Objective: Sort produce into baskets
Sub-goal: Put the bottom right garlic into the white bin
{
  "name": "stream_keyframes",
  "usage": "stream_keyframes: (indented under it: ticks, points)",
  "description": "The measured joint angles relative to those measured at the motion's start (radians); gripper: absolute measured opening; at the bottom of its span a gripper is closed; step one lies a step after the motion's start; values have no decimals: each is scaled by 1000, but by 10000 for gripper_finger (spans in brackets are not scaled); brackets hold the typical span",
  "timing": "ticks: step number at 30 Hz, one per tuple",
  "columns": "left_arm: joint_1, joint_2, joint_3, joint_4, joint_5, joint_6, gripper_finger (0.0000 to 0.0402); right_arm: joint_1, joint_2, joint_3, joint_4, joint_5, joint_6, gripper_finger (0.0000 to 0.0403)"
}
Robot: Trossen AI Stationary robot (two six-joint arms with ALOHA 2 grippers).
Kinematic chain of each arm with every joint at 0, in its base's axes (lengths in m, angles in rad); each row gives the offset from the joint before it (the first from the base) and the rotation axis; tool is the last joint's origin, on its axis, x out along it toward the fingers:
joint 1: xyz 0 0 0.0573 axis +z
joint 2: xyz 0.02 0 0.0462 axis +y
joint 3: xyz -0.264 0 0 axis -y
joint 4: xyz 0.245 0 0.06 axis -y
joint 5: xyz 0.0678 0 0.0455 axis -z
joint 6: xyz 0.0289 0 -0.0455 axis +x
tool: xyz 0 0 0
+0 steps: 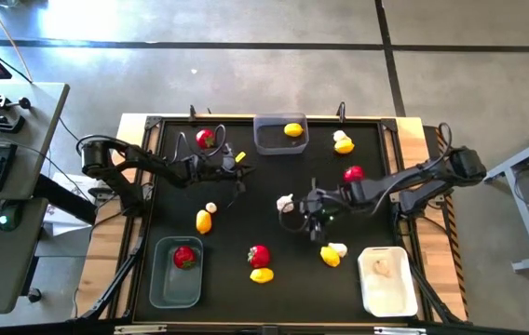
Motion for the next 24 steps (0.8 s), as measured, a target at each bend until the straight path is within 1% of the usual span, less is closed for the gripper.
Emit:
stream_keyframes:
  ticks: [4, 7, 11, 15, 18, 24]
  points:
    - [5, 0, 0, 57, -1, 2, 0, 67, -5, 0, -83, -95, 142, 179]
    - [5, 0, 0, 89, -1, 43, 0, 120, -12, 5, -146, -106, 215, 179]
    - [5, 0, 0, 105, -1, 61, 0, 179, -11, 46, -306, -87, 259, 179]
    - [5, 0, 0, 102, -1, 63, 0, 229, -11, 89, -454, -23, 271, 179]
    - [4, 0, 0, 101, -1, 64, 0, 254, -11, 90, -465, 12, 272, 179]
    - [4, 0, 0, 100, -1, 61, 0, 268, 18, 77, -455, 19, 260, 179]
